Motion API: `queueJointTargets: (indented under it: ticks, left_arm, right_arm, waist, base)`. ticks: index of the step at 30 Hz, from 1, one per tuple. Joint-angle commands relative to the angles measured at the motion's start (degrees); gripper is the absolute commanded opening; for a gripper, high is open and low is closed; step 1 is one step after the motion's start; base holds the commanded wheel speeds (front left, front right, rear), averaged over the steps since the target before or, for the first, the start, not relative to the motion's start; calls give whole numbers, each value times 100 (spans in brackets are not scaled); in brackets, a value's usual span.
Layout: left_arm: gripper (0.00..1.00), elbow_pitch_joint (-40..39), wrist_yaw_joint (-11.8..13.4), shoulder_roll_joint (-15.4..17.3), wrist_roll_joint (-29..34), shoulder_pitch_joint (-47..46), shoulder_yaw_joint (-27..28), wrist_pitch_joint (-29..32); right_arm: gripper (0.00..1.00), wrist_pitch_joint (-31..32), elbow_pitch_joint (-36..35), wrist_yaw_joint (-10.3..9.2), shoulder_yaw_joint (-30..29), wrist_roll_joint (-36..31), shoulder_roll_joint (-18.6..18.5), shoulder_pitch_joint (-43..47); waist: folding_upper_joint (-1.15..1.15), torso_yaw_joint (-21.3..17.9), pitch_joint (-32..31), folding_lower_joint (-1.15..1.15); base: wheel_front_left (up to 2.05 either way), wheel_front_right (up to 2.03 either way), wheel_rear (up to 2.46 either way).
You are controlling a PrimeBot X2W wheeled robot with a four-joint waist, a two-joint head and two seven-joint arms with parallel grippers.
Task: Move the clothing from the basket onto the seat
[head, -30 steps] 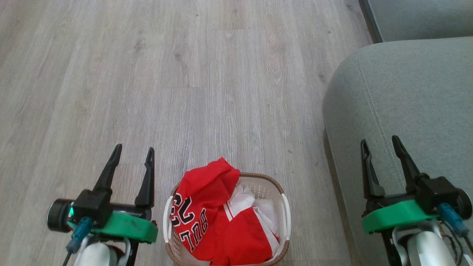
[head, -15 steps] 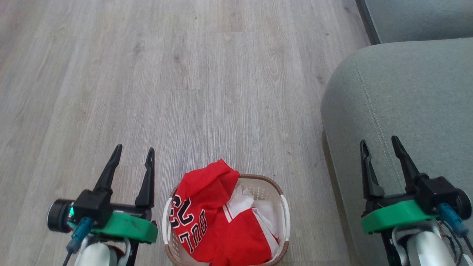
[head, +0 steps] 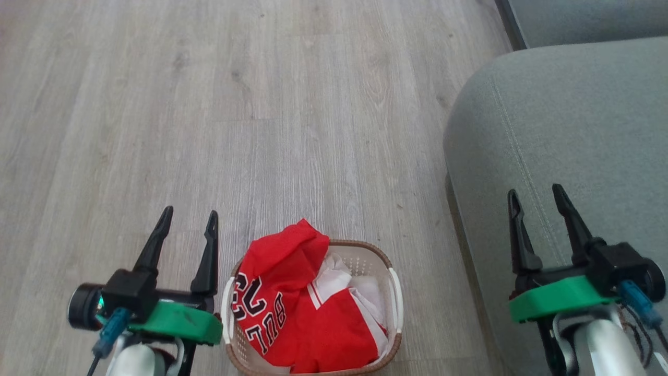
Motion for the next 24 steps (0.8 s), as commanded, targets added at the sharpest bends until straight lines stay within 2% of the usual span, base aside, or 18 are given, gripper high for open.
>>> queueJointTargets:
  ticks: [1, 15, 24]
  left_arm:
    - [100, -134, 2, 33, -43, -320, 185, -55]
    - [100, 625, -30, 26, -284, -675, 128, -40]
    - [100, 1309, -104, 76, -442, -1215, -23, 87]
  right_arm:
    - [100, -60, -225, -1, 145, 43, -56, -280]
    - [100, -60, -275, -1, 228, 38, -56, -563]
    - [100, -60, -319, -1, 251, 21, -56, -929]
  waist:
    - [0, -47, 48, 0]
    - [0, -351, 667, 0]
    - [0, -561, 1290, 0]
  base:
    - [0, 0, 0]
    - [0, 0, 0]
    - [0, 0, 0]
